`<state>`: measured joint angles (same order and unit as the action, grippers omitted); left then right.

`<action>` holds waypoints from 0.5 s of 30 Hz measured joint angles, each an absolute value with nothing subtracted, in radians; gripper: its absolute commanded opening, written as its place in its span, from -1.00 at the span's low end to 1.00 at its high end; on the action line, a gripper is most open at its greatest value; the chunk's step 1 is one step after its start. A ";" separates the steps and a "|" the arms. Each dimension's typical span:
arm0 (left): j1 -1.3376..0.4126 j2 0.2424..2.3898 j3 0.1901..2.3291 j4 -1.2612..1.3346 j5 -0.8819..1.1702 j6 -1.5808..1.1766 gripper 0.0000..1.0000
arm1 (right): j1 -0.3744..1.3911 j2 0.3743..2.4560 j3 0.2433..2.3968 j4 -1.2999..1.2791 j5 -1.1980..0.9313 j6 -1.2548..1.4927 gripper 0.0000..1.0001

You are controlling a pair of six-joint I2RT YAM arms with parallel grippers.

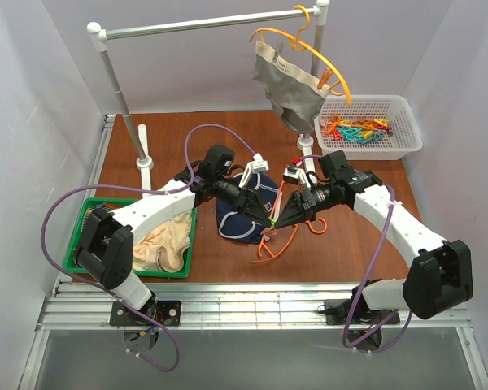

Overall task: Clip the underwear to the hanger
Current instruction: Open the clamp.

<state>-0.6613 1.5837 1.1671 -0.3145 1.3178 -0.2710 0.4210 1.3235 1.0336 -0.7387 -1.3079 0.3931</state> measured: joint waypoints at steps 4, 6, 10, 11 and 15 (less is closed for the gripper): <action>-0.665 1.591 1.174 -0.316 1.327 -0.271 -0.52 | 0.421 1.321 1.032 -0.739 -1.306 0.392 -0.97; -0.671 1.601 1.184 -0.316 1.336 -0.271 -0.50 | 0.421 1.321 1.031 -0.738 -1.305 0.392 -0.97; -0.678 1.608 1.190 -0.318 1.341 -0.274 -0.41 | 0.422 1.315 1.018 -0.739 -1.305 0.392 -0.97; -0.678 1.608 1.191 -0.318 1.341 -0.274 -0.40 | 0.424 1.314 1.017 -0.741 -1.305 0.392 -0.97; -0.679 1.608 1.192 -0.319 1.340 -0.278 -0.38 | 0.426 1.308 1.017 -0.741 -1.305 0.392 -0.97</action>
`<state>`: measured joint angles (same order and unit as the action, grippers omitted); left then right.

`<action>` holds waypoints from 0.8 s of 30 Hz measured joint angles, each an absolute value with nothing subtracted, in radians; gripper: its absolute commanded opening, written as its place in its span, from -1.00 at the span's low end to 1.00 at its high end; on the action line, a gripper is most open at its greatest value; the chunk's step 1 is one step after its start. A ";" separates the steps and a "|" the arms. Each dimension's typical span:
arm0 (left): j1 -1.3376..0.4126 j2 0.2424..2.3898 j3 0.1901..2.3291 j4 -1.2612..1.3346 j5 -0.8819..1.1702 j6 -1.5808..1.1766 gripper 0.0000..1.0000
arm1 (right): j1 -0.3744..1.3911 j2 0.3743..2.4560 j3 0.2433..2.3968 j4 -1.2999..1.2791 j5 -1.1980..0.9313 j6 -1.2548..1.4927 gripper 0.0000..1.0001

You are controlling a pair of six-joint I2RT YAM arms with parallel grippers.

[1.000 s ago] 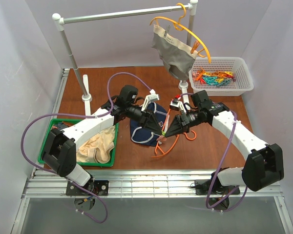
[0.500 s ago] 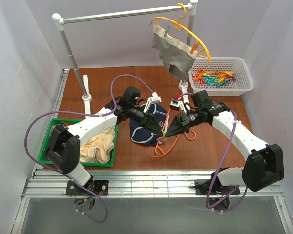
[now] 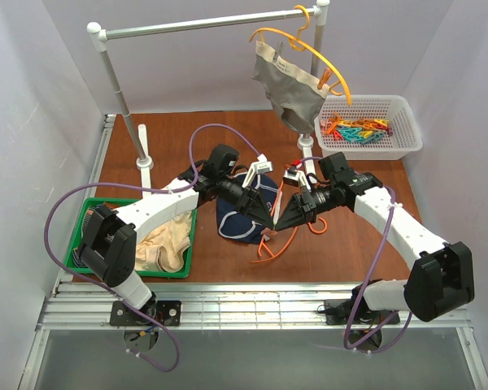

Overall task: Clip the underwear to the hanger
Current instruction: Open the clamp.

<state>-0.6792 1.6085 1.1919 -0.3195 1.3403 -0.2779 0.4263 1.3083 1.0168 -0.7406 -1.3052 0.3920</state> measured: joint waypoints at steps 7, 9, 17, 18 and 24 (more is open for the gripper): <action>-0.679 1.616 1.195 -0.322 1.339 -0.280 -0.40 | 0.428 1.308 1.017 -0.741 -1.305 0.392 -0.97; -0.679 1.617 1.196 -0.322 1.339 -0.281 -0.40 | 0.428 1.308 1.017 -0.741 -1.305 0.392 -0.97; -0.679 1.629 1.211 -0.325 1.341 -0.288 -0.48 | 0.428 1.297 1.007 -0.740 -1.298 0.391 -0.97; -0.679 1.629 1.211 -0.326 1.341 -0.289 -0.51 | 0.428 1.293 1.002 -0.741 -1.298 0.391 -0.97; -0.679 1.629 1.211 -0.329 1.343 -0.293 -0.69 | 0.428 1.282 0.985 -0.746 -1.293 0.390 -0.97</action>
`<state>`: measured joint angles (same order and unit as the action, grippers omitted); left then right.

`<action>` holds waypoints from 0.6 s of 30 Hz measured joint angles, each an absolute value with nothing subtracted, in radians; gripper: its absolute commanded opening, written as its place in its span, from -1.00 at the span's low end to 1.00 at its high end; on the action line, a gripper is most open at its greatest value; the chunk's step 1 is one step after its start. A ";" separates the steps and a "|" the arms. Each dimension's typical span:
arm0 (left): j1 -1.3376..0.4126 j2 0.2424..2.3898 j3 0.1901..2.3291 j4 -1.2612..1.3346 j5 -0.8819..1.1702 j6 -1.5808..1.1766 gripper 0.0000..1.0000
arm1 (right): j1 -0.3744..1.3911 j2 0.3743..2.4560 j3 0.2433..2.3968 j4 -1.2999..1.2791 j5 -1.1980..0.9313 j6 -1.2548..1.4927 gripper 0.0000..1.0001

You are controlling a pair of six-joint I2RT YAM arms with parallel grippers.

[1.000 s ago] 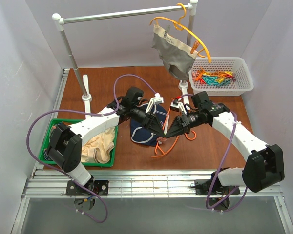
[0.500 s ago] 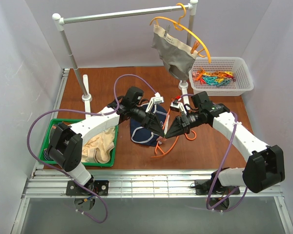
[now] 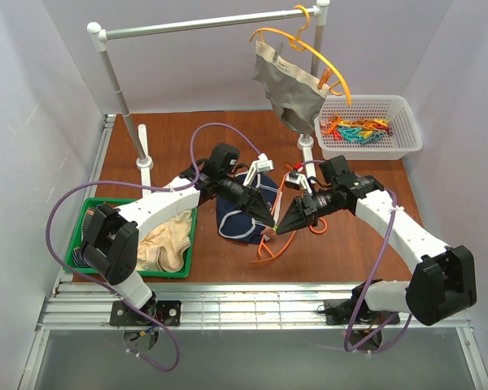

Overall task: Clip the underwear to the hanger
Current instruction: Open the clamp.

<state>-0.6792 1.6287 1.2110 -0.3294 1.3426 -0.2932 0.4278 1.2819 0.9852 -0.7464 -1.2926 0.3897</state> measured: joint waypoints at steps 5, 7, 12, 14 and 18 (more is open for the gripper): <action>-0.677 1.629 1.211 -0.330 1.346 -0.297 -0.86 | 0.428 1.282 0.985 -0.756 -1.285 0.389 -0.97; -0.677 1.629 1.211 -0.332 1.347 -0.297 -0.95 | 0.428 1.282 0.985 -0.759 -1.283 0.388 -0.97; -0.676 1.629 1.211 -0.332 1.347 -0.297 -1.00 | 0.428 1.282 0.985 -0.759 -1.280 0.387 -0.97; -0.676 1.629 1.211 -0.332 1.346 -0.297 -1.00 | 0.428 1.282 0.986 -0.759 -1.275 0.388 -0.90; -0.677 1.629 1.211 -0.332 1.343 -0.297 -1.00 | 0.426 1.284 1.000 -0.759 -1.251 0.396 -0.55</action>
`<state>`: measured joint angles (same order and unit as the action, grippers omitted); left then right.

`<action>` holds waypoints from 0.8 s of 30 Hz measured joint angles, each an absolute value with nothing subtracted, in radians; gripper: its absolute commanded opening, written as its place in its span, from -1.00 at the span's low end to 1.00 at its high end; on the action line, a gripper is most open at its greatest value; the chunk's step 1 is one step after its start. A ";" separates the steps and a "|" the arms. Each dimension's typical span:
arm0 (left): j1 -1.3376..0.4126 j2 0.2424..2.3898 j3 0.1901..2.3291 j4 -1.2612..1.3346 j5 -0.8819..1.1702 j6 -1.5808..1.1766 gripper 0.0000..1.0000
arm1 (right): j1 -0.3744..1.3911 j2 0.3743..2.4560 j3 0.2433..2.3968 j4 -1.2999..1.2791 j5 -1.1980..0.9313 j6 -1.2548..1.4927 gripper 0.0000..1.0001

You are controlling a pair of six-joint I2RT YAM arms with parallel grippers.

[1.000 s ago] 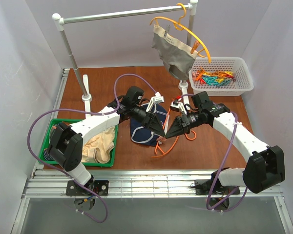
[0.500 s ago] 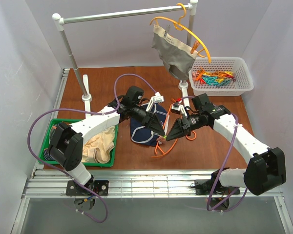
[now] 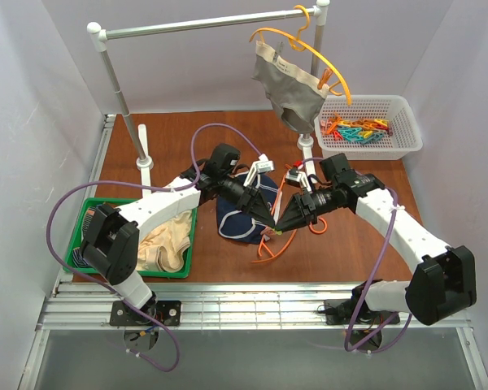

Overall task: Clip the underwear to the hanger
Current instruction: Open the clamp.

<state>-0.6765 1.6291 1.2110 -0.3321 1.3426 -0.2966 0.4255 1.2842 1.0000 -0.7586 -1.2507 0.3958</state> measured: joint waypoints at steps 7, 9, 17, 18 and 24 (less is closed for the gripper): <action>-0.655 1.639 1.211 -0.328 1.323 -0.301 -1.00 | 0.346 1.285 1.040 -0.753 -1.218 0.384 0.04; -0.632 1.644 1.211 -0.324 1.312 -0.310 -1.00 | 0.305 1.284 1.040 -0.753 -1.208 0.380 0.08; -0.554 1.646 1.237 -0.259 1.193 -0.435 -1.00 | 0.226 1.106 0.888 -0.424 -1.050 0.590 0.19; -0.553 1.646 1.239 -0.223 1.179 -0.476 -1.00 | 0.229 1.053 0.825 -0.318 -1.034 0.671 0.21; -0.554 1.638 1.215 -0.036 1.129 -0.675 -1.00 | 0.317 0.942 0.624 0.154 -0.876 0.988 0.23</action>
